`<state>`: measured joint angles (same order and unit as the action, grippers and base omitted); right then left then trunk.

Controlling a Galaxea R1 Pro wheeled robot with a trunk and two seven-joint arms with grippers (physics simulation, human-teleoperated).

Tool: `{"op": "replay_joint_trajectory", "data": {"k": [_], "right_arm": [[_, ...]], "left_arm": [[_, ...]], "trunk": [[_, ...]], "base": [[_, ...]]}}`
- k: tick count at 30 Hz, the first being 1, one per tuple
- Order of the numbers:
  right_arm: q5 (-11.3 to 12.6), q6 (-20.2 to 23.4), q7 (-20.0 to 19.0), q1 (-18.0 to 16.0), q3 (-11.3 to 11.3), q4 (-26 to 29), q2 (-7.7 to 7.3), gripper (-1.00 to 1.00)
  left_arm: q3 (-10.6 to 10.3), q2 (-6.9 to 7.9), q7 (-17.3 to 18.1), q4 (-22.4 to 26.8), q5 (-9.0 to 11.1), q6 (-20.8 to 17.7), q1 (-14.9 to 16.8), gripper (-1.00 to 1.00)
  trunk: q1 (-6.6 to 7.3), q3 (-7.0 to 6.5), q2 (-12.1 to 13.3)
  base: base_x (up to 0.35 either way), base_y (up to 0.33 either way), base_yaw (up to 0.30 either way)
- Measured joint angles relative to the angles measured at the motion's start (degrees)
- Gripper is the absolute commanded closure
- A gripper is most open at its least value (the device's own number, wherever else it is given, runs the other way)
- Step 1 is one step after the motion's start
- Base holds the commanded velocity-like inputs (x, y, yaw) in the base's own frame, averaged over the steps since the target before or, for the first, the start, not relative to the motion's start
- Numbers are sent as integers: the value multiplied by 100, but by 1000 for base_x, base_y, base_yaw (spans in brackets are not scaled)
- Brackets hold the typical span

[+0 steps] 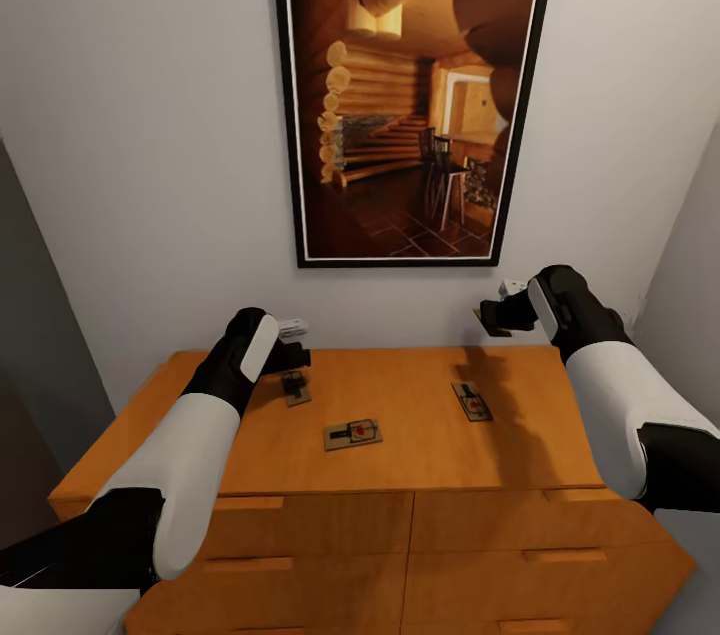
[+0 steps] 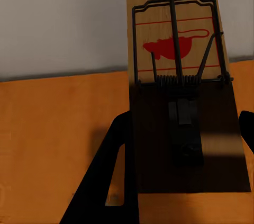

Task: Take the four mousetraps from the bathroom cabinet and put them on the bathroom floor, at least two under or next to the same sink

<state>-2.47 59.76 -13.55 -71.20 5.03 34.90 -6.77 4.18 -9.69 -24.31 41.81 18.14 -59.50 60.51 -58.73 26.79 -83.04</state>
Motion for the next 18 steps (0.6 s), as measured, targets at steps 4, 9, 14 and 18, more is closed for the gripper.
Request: {"op": "replay_joint_trajectory", "data": {"k": [4,9,14,18], "right_arm": [[0,0,1,-3,0,-1,0,100],[6,2,-5,0,0,-4,-1,100],[18,2,-22,25,0,5,-3,100],[23,2,-38,49,0,17,-3,100]], "left_arm": [[-4,0,-1,0,-3,1,0,-100],[-7,6,-1,-2,-14,3,1,-100],[-8,8,-1,-2,-19,3,1,-100],[-8,8,-1,-2,-19,5,1,-100]], "trunk": [[0,-10,0],[0,-14,0],[0,-14,0],[0,-15,0]], "base": [[0,0,165],[0,0,42],[0,0,7],[0,0,1]]}}
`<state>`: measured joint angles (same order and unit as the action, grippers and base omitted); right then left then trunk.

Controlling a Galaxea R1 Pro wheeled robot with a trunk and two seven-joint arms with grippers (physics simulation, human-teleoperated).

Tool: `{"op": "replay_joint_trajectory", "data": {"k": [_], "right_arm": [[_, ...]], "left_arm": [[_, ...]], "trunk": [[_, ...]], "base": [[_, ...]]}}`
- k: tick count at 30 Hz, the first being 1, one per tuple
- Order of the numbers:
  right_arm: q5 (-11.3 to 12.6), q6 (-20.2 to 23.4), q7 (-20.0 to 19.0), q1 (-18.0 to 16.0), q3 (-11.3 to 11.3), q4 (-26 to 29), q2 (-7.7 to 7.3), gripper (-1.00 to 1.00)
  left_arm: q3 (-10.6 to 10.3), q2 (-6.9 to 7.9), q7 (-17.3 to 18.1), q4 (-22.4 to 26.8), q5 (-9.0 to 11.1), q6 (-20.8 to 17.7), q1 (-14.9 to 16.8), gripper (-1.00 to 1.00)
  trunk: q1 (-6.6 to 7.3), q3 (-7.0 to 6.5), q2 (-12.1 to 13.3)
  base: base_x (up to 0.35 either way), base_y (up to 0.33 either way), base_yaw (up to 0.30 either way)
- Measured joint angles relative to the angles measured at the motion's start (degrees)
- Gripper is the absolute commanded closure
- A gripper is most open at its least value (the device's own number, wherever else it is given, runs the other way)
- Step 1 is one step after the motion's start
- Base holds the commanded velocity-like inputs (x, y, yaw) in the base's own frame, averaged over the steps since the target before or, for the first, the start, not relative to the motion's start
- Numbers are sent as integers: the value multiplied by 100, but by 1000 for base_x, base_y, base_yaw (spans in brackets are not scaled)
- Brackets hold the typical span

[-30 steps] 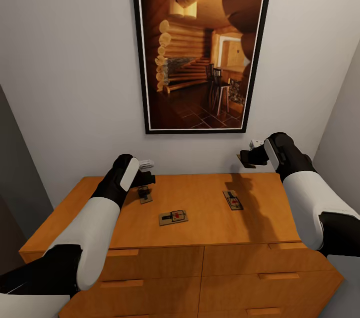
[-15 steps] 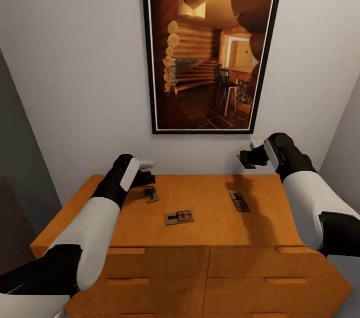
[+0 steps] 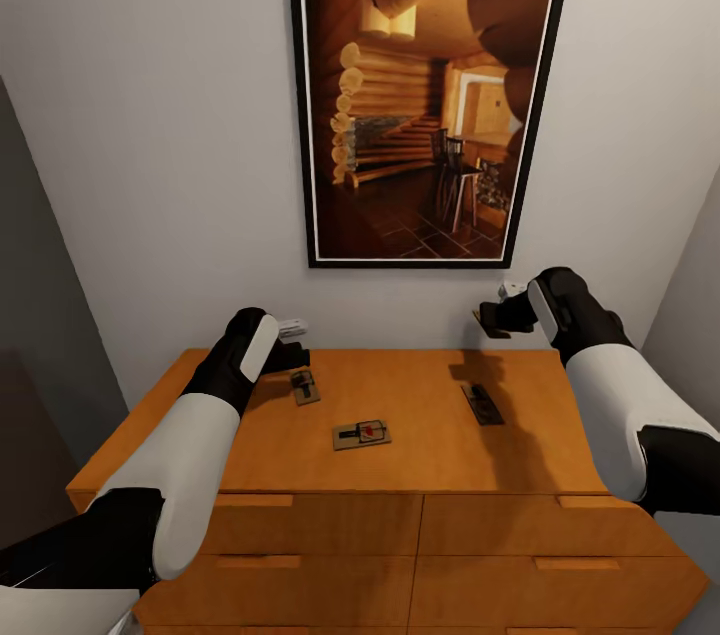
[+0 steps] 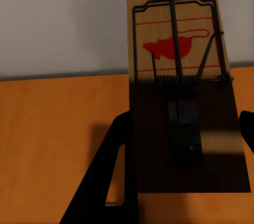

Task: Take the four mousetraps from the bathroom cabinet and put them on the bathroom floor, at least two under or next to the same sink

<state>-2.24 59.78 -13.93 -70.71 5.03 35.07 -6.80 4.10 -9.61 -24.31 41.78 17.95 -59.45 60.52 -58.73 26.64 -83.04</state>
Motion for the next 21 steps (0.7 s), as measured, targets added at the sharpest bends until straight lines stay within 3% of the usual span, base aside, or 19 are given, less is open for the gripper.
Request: {"op": "replay_joint_trajectory", "data": {"k": [6,12,18,21], "right_arm": [[7,0,-41,29,-3,47,-28,100],[10,-1,-363,287,-34,366,-277,100],[49,2,-663,722,-634,1152,-585,100],[75,4,-780,799,-778,1272,-657,100]], "left_arm": [[0,4,0,0,0,5,0,-100],[0,8,0,0,0,13,0,-100],[0,9,0,0,0,13,0,-100],[0,5,0,0,1,12,0,-100]], "trunk": [[0,0,0],[0,0,0],[0,0,0],[0,0,0]], "base": [[0,0,0],[0,0,0],[0,0,0],[0,0,0]]}}
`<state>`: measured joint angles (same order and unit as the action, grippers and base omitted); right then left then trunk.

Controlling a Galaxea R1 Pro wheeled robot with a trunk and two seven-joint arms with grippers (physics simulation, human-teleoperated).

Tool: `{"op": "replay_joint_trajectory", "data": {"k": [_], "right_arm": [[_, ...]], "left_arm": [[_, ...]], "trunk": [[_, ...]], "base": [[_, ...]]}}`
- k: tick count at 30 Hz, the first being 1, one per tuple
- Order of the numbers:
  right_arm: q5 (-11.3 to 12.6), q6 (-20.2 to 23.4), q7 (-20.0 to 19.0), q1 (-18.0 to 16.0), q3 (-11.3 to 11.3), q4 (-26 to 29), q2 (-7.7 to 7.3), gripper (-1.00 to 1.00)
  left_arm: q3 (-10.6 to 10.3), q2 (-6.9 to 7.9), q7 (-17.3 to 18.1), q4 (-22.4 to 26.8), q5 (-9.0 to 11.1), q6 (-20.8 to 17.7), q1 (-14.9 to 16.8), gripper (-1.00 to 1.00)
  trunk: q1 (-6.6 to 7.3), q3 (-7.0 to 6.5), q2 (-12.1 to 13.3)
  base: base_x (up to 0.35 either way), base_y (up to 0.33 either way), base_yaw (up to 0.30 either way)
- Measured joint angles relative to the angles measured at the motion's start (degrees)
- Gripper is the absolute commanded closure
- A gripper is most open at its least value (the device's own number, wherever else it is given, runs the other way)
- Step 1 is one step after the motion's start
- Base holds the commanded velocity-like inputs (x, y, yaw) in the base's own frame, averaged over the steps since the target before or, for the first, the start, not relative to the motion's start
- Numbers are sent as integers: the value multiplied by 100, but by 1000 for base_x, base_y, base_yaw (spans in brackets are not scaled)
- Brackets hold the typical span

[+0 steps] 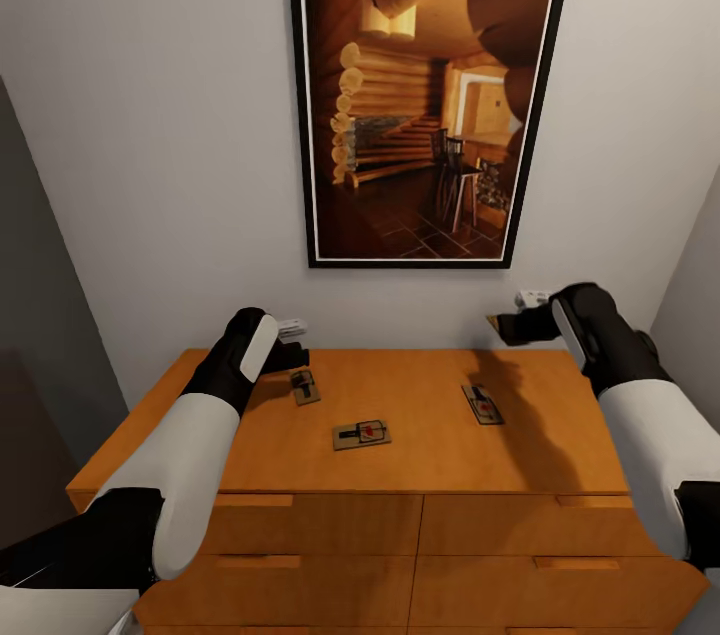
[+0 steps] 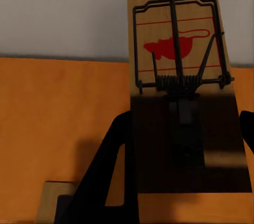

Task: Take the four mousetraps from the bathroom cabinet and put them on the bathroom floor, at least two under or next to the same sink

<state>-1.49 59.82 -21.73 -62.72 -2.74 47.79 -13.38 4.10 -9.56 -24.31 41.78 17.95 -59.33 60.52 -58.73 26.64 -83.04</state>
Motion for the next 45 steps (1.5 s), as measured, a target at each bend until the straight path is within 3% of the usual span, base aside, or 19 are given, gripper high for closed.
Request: {"op": "replay_joint_trajectory", "data": {"k": [33,45], "right_arm": [[-23,0,-51,31,-68,15,34,100],[-19,0,-51,31,-67,6,32,100]], "left_arm": [[7,-5,-62,-9,-51,54,0,-100],[24,-38,-893,-1,115,52,0,-100]], "trunk": [[0,0,0],[0,0,0]], "base": [[-34,-30,0],[0,0,0]]}}
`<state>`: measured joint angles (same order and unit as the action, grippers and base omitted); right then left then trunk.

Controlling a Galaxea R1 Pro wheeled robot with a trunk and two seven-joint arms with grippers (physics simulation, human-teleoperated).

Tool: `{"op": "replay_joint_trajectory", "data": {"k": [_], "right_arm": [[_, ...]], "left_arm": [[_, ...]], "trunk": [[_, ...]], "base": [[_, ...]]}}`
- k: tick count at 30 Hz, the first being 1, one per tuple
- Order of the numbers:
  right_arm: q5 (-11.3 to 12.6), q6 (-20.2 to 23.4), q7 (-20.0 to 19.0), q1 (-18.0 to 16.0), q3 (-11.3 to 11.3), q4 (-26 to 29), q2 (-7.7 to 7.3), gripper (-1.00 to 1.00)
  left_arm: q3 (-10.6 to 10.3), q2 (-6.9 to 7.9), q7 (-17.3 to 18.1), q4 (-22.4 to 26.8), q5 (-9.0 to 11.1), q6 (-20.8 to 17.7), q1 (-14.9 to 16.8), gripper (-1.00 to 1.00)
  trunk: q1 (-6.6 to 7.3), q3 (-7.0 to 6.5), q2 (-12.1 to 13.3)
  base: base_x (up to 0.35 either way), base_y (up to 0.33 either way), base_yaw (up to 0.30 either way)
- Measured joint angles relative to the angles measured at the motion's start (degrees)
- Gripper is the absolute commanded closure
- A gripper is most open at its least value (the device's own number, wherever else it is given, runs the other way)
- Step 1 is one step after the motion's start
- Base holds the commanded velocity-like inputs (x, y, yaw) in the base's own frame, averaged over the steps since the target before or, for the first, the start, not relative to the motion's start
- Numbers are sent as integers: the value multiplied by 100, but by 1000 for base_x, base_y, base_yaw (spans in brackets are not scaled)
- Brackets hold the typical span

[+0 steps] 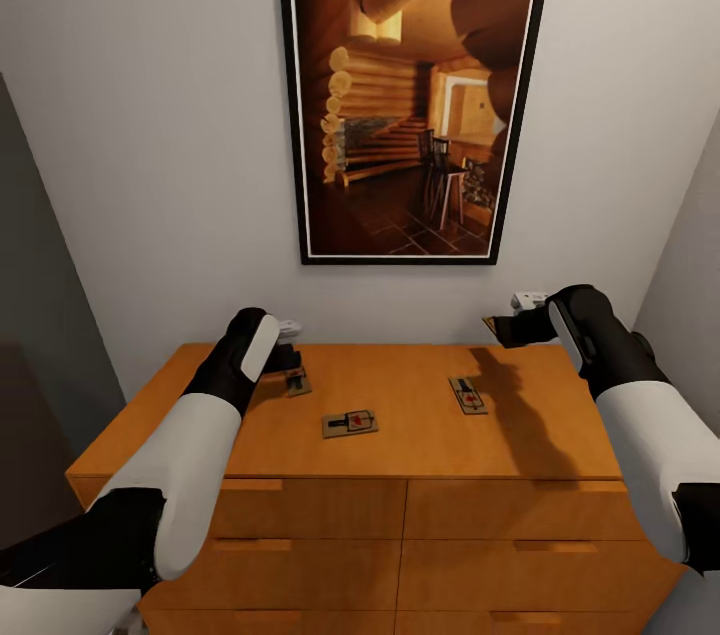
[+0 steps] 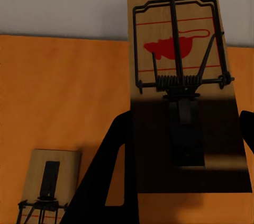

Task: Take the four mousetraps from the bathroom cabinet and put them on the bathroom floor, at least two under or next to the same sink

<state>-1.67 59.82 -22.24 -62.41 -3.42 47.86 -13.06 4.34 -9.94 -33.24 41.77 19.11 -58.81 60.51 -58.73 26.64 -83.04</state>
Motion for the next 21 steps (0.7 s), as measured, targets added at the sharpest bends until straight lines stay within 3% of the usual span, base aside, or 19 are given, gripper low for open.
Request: {"op": "replay_joint_trajectory", "data": {"k": [5,10,21], "right_arm": [[2,0,0,-2,0,0,1,100],[1,0,0,-1,0,-1,-4,100],[-2,1,1,-1,2,0,-3,100]], "left_arm": [[-3,0,-51,9,172,0,0,-100],[-5,0,-68,17,222,0,1,-100],[-6,1,-64,19,235,0,4,-100]], "trunk": [[0,0,0],[0,0,0],[0,0,0]], "base": [[0,0,0],[0,-24,0],[0,-203,0]]}}
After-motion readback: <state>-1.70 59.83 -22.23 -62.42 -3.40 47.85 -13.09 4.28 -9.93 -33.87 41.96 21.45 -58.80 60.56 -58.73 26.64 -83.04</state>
